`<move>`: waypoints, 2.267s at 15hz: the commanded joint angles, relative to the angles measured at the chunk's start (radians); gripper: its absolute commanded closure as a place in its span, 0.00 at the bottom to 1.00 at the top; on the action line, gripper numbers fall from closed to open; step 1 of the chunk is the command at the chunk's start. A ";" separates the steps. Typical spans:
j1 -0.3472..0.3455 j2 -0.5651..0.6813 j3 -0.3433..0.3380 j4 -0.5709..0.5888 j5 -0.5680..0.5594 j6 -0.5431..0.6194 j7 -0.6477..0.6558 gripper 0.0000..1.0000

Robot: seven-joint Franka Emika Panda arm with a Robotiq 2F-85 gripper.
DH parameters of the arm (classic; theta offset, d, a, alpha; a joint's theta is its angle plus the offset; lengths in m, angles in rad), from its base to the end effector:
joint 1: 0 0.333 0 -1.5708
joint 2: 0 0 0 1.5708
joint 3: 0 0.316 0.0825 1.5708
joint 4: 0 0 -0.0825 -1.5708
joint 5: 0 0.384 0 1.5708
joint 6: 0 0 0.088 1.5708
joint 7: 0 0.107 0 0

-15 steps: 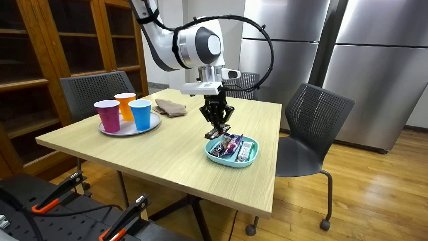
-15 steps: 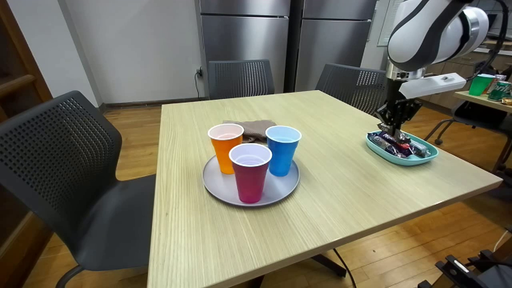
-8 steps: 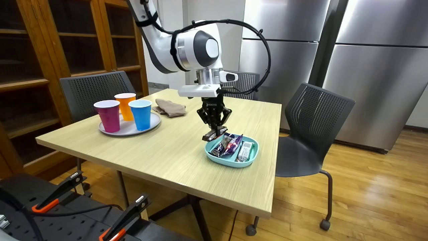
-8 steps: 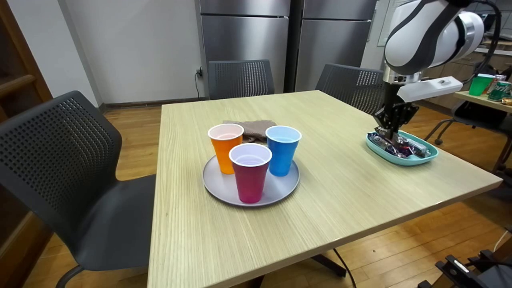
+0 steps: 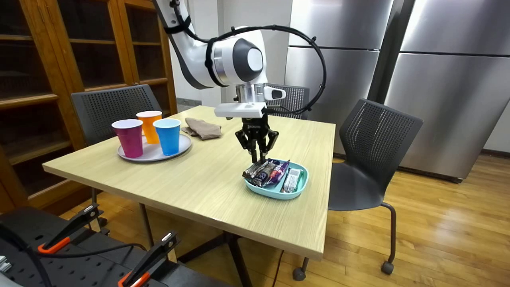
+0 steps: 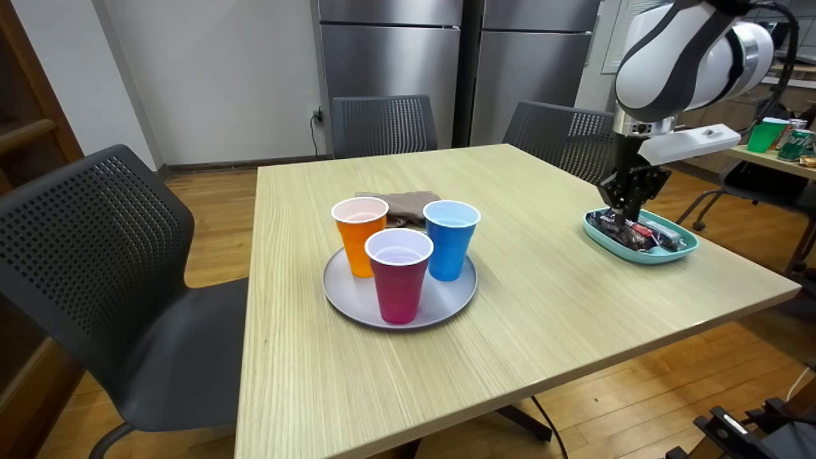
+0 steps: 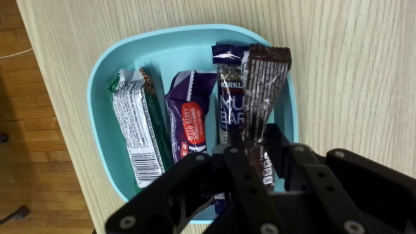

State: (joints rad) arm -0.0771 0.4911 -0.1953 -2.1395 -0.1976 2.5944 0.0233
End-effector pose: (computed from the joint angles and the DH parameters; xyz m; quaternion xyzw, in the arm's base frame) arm 0.5463 -0.1506 0.1727 0.9939 -0.0516 -0.0286 0.0930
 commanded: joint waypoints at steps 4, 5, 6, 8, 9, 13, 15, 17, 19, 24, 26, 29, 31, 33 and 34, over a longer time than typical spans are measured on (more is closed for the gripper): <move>-0.018 0.001 0.014 0.023 0.008 -0.029 -0.027 0.19; -0.017 -0.001 0.013 0.022 0.008 -0.030 -0.025 0.12; -0.014 -0.005 0.011 0.020 0.008 -0.032 -0.018 0.04; -0.012 -0.019 0.009 0.015 0.012 -0.041 -0.006 0.00; -0.012 -0.031 0.010 0.009 0.020 -0.045 0.000 0.00; -0.033 -0.088 0.048 -0.014 0.113 -0.122 -0.021 0.00; -0.034 -0.114 0.067 -0.020 0.163 -0.163 -0.026 0.00; -0.028 -0.143 0.080 -0.031 0.195 -0.196 -0.025 0.00; -0.024 -0.169 0.097 -0.045 0.222 -0.223 -0.032 0.00; -0.012 -0.221 0.131 -0.095 0.239 -0.246 -0.069 0.00; 0.002 -0.237 0.134 -0.127 0.214 -0.224 -0.073 0.00; 0.019 -0.257 0.137 -0.166 0.184 -0.203 -0.071 0.00; 0.026 -0.266 0.139 -0.178 0.170 -0.210 -0.073 0.00; 0.024 -0.220 0.137 -0.138 0.186 -0.220 -0.054 0.00; 0.027 -0.224 0.137 -0.144 0.183 -0.220 -0.054 0.00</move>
State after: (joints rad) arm -0.0459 0.2666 -0.0623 -2.2854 -0.0130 2.3768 -0.0313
